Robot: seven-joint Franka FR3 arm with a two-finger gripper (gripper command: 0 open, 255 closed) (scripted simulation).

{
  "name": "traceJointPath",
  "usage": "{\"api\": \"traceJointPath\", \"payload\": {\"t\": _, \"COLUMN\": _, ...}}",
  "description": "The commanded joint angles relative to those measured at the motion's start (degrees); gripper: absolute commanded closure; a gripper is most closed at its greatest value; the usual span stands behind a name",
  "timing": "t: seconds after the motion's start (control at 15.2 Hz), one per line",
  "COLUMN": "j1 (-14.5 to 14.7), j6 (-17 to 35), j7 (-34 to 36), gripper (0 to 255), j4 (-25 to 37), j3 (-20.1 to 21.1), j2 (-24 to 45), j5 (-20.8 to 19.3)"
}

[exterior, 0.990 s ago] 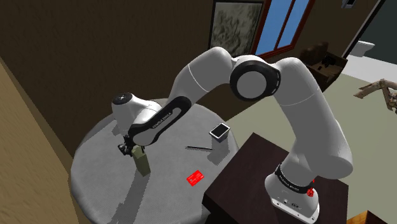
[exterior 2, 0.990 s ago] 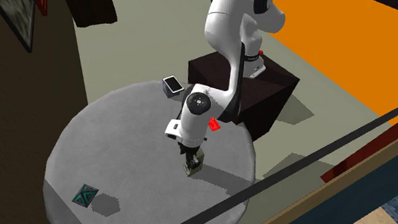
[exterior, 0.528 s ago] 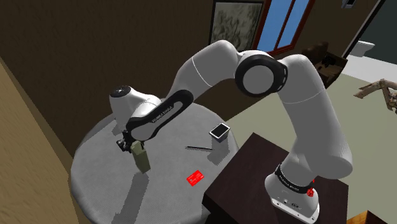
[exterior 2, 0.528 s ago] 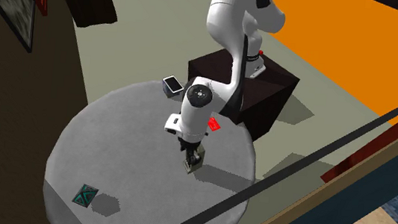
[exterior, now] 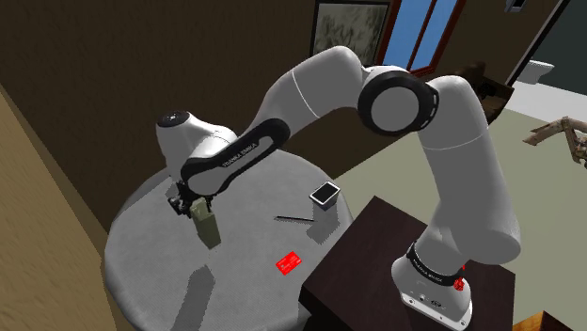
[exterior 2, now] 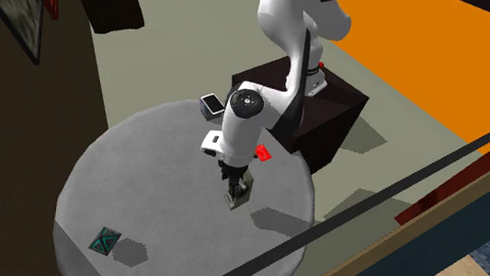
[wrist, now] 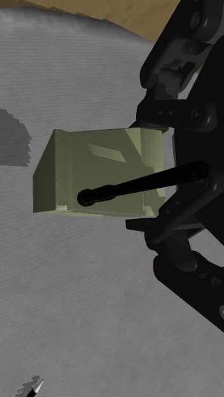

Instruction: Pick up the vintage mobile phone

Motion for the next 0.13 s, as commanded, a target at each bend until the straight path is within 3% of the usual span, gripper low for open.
{"api": "traceJointPath", "payload": {"t": 0.0, "j1": -0.15, "j6": -0.38, "j7": -0.10, "gripper": 255, "j4": -0.44, "j3": 0.18, "j2": -0.85, "j5": 0.20}}
{"api": "traceJointPath", "payload": {"t": 0.07, "j1": -0.15, "j6": -0.39, "j7": -0.11, "gripper": 255, "j4": -0.43, "j3": 0.18, "j2": -0.84, "j5": 0.20}}
